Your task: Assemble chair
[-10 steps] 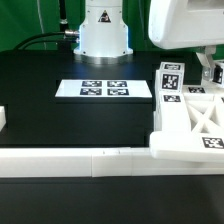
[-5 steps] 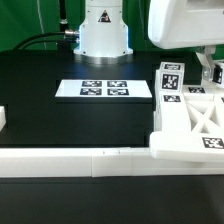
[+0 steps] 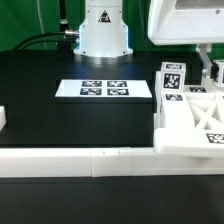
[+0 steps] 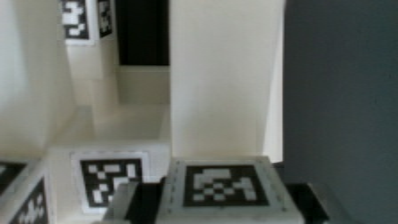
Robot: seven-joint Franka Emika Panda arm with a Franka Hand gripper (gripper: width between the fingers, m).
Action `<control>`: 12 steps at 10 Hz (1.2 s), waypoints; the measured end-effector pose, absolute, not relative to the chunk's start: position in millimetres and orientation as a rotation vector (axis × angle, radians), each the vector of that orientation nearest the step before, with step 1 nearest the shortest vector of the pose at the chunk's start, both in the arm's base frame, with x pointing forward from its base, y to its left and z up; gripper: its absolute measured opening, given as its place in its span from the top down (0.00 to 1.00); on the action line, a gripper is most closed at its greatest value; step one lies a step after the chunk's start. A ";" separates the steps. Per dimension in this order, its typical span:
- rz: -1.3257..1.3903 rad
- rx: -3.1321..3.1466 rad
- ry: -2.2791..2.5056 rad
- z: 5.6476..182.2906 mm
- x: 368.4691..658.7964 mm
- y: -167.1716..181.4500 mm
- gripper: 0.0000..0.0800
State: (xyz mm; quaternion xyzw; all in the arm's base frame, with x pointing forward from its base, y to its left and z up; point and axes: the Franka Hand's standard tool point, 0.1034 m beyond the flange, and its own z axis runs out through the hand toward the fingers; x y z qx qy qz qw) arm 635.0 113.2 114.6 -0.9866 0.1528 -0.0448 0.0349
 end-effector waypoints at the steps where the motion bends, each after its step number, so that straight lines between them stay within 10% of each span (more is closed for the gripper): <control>1: -0.142 -3.008 0.584 114.6 635.7 113.4 0.66; 12: -0.054 -2.294 1.826 115.3 634.9 115.7 0.66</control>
Offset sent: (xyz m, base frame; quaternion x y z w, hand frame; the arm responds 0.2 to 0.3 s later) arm 0.0000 0.0000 0.0000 0.0000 0.0000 0.1296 0.9916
